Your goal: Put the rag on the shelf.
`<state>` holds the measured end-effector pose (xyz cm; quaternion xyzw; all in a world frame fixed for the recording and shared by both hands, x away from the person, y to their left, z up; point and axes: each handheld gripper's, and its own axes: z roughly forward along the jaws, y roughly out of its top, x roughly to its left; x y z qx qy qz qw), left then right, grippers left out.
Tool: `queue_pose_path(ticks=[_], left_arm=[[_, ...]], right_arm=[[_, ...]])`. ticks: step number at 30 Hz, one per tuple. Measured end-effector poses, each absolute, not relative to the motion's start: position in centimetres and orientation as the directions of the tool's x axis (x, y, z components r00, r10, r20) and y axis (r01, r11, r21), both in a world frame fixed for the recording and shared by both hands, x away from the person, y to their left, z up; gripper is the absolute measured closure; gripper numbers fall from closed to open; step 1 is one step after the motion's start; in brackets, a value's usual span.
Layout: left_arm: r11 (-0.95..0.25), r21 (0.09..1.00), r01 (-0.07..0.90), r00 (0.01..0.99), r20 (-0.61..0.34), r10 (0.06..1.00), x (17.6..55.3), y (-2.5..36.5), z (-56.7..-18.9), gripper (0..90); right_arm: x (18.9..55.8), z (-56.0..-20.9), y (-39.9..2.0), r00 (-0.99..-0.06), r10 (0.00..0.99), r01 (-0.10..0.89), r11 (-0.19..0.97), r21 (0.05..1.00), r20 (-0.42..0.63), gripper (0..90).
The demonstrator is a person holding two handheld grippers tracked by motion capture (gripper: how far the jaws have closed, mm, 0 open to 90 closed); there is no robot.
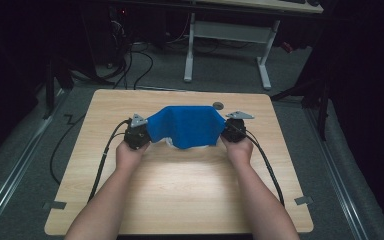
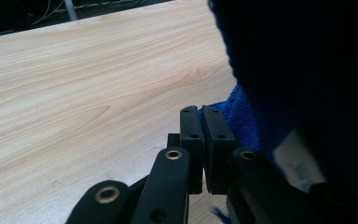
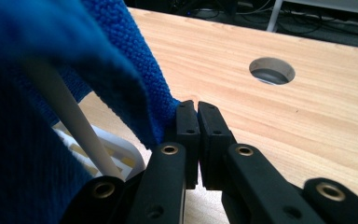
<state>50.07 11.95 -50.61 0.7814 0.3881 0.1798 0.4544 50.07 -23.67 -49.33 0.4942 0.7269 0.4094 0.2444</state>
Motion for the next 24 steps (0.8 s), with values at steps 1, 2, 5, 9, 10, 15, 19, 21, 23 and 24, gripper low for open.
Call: queue_pose_path(ticks=[1,2,5,9,10,15,19,21,23,24], left_arm=[[-0.282,0.85,0.445,0.633,-0.076,0.77,50.0,12.0,-50.6,87.8],[-0.28,0.851,0.445,0.633,-0.078,0.77,50.0,12.0,-50.6,87.5],[-0.273,0.853,0.445,0.628,-0.08,0.774,50.0,12.1,-50.6,84.2],[-0.28,0.849,0.448,0.616,-0.066,0.785,50.0,12.1,-50.6,75.7],[-0.274,0.849,0.451,0.612,-0.07,0.788,50.0,12.1,-50.6,72.7],[-0.262,0.855,0.448,0.586,-0.06,0.808,49.9,12.5,-50.3,65.5],[-0.248,0.861,0.445,0.566,-0.056,0.822,49.6,13.0,-50.1,62.7],[-0.244,0.863,0.442,0.557,-0.05,0.829,49.4,13.3,-49.9,61.6],[-0.241,0.866,0.438,0.549,-0.046,0.834,49.3,13.5,-49.7,60.2],[-0.236,0.868,0.436,0.546,-0.046,0.837,49.2,13.6,-49.6,59.9]], right_arm=[[50.1,-49.4,-23.7,-0.392,0.919,0.52,0.178,0.835,0.048,88.7],[50.1,-49.4,-23.7,-0.389,0.92,0.523,0.174,0.834,0.052,88.5],[50.3,-49.4,-23.9,-0.381,0.923,0.526,0.166,0.834,0.057,86.1],[50.3,-49.3,-24.1,-0.369,0.928,0.53,0.155,0.834,0.061,78.8],[50.2,-49.3,-24.1,-0.368,0.928,0.53,0.156,0.834,0.06,77.2],[49.9,-48.9,-24.6,-0.357,0.932,0.522,0.152,0.839,0.053,73.5],[49.5,-48.4,-25.2,-0.34,0.939,0.504,0.128,0.854,0.06,72.3],[49.4,-48.2,-25.5,-0.335,0.941,0.5,0.129,0.856,0.054,71.5],[49.2,-48.0,-25.8,-0.324,0.945,0.502,0.123,0.856,0.053,70.2],[49.2,-47.9,-26.0,-0.324,0.945,0.499,0.124,0.858,0.051,69.5]])
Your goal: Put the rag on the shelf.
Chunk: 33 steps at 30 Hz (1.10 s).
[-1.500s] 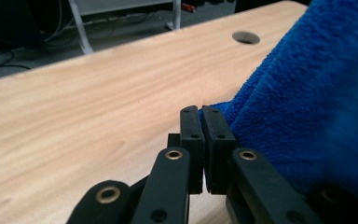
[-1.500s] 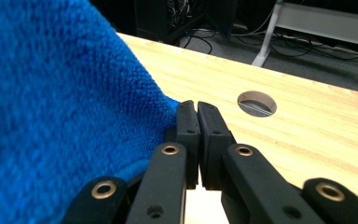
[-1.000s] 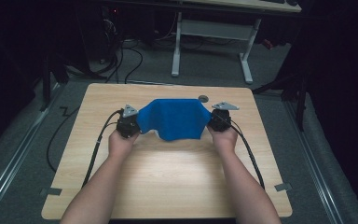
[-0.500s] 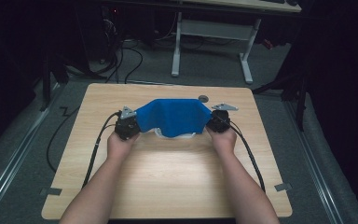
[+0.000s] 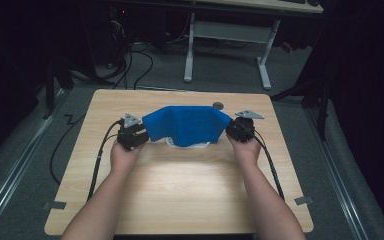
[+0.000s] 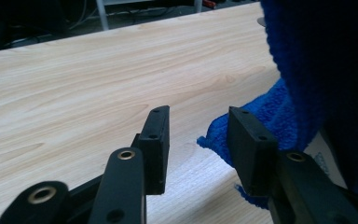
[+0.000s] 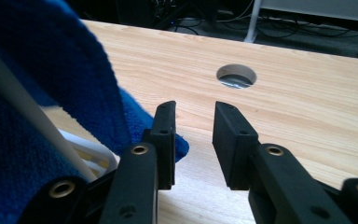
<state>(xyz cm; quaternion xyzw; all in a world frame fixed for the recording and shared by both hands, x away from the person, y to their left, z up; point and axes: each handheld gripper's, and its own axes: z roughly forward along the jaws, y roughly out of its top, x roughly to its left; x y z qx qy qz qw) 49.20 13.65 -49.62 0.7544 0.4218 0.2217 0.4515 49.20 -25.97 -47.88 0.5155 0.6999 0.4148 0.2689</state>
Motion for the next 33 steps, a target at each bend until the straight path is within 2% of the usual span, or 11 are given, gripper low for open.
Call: queue_pose_path(ticks=[33], left_arm=[[-0.218,0.881,0.419,0.528,-0.041,0.848,45.9,16.8,-48.1,55.9]], right_arm=[[45.3,-44.9,-28.7,-0.319,0.948,0.462,0.163,0.872,-0.008,64.3]])
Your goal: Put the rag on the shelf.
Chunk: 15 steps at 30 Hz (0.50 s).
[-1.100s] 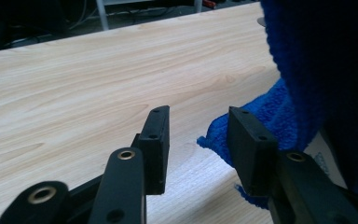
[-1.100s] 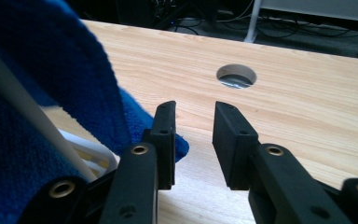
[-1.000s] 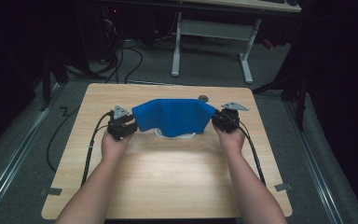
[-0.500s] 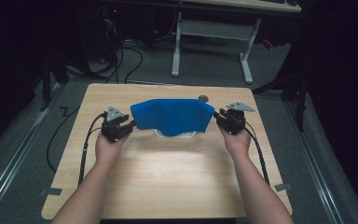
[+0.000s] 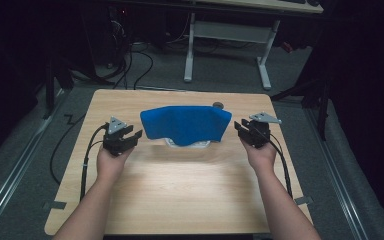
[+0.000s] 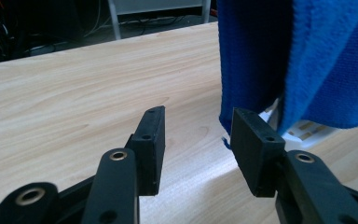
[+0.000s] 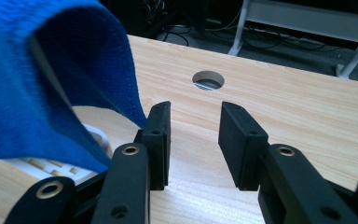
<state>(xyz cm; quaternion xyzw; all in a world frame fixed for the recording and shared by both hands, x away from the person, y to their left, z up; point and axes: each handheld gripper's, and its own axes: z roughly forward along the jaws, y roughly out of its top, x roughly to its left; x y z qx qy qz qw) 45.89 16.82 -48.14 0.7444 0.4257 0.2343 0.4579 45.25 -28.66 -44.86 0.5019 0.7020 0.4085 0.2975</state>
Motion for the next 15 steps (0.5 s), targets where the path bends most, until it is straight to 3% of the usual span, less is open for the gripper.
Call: queue_pose_path(ticks=[11,15], left_arm=[[-0.219,0.875,0.432,0.543,-0.059,0.838,42.8,17.1,-48.7,54.5],[-0.227,0.873,0.432,0.557,-0.061,0.828,41.1,17.0,-49.0,53.7]], right_arm=[[42.0,-44.8,-28.3,-0.336,0.941,0.433,0.191,0.881,-0.039,60.7],[39.9,-44.9,-27.7,-0.364,0.929,0.442,0.231,0.867,-0.063,54.9]])
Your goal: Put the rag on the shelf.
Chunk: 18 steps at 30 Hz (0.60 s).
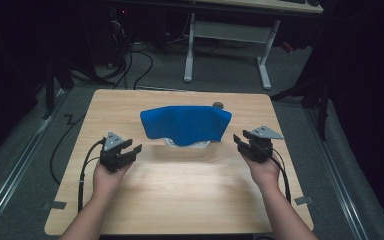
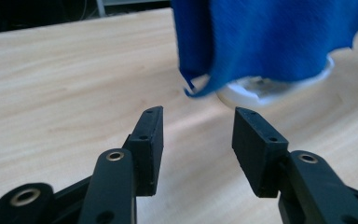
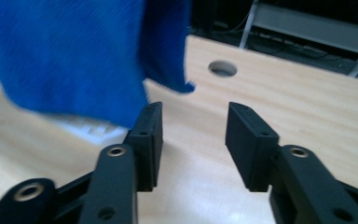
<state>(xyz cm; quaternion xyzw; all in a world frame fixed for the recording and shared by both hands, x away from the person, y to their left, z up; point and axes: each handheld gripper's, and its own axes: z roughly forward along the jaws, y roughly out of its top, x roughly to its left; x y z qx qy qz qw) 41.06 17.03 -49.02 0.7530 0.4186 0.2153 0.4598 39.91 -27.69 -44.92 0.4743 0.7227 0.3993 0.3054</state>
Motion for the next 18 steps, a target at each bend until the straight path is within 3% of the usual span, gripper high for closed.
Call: queue_pose_path(ticks=[8,16,18], left_arm=[[-0.245,0.857,0.453,0.597,-0.087,0.798,36.7,16.5,-49.7,52.5],[-0.26,0.852,0.455,0.66,-0.126,0.741,30.9,14.0,-51.7,49.4],[-0.28,0.824,0.493,0.684,-0.169,0.71,30.5,13.3,-51.9,50.5]], right_arm=[[35.7,-45.8,-25.8,-0.421,0.899,0.397,0.302,0.867,-0.12,49.0],[31.0,-48.2,-23.8,-0.459,0.884,0.415,0.302,0.858,-0.089,44.5],[29.6,-49.3,-23.6,-0.452,0.886,0.401,0.303,0.864,-0.101,44.7]])
